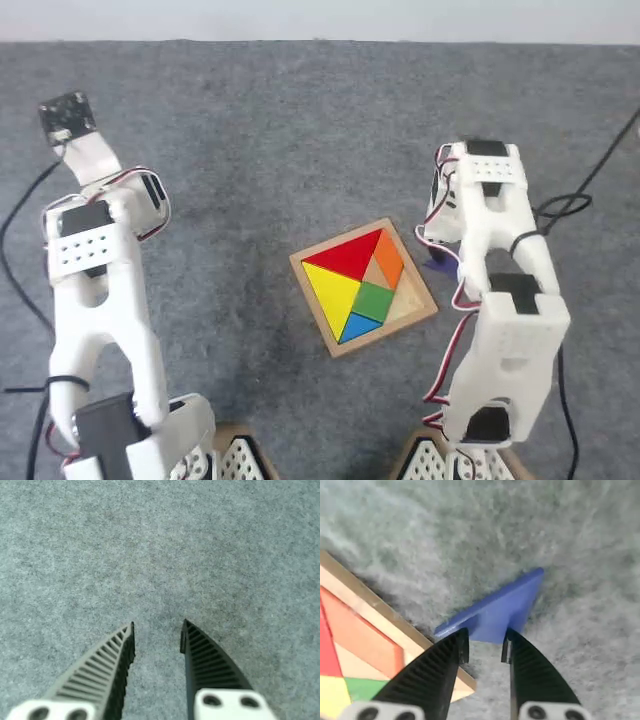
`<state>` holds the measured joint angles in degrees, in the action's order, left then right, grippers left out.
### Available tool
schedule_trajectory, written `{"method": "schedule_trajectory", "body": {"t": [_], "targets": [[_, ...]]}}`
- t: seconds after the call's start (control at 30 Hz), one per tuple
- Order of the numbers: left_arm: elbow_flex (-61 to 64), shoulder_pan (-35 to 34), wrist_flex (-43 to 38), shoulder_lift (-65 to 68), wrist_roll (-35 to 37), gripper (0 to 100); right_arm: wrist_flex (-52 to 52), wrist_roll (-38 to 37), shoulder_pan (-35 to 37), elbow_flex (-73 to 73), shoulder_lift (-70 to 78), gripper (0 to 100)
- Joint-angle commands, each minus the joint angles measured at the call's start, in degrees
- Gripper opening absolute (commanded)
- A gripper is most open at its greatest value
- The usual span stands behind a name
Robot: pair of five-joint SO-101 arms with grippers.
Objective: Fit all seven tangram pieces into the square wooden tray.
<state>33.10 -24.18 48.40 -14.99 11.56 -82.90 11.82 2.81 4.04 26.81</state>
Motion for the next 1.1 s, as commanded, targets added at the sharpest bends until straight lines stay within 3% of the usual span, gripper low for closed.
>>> {"method": "schedule_trajectory", "body": {"t": [0.0, 0.23, 0.57, 0.73, 0.87, 1.07], "targets": [[-2.24, 0.35, 0.35, -0.70, 0.18, 15, 3.03, 3.78, -0.48, -2.20, -6.46, 12.4], [-2.15, 0.35, 0.35, -0.53, 0.18, 15, 5.93, 8.09, -1.10, -5.19, -6.90, 12.4], [-2.07, 0.53, 0.18, -0.35, 0.18, 15, 1.98, 2.20, -3.21, -8.26, -16.66, 12.4], [-2.07, 0.53, 0.35, -0.35, 0.18, 15, 7.96, -0.09, -2.68, -18.55, -25.71, 12.3], [-2.07, 0.53, 0.35, -0.35, 0.18, 15, 13.23, -0.26, -0.66, -26.11, -24.48, 12.3], [-2.07, 0.44, 0.35, -0.35, 0.18, 15, 13.85, -1.58, -0.13, -22.95, -15.69, 12.3]]}}
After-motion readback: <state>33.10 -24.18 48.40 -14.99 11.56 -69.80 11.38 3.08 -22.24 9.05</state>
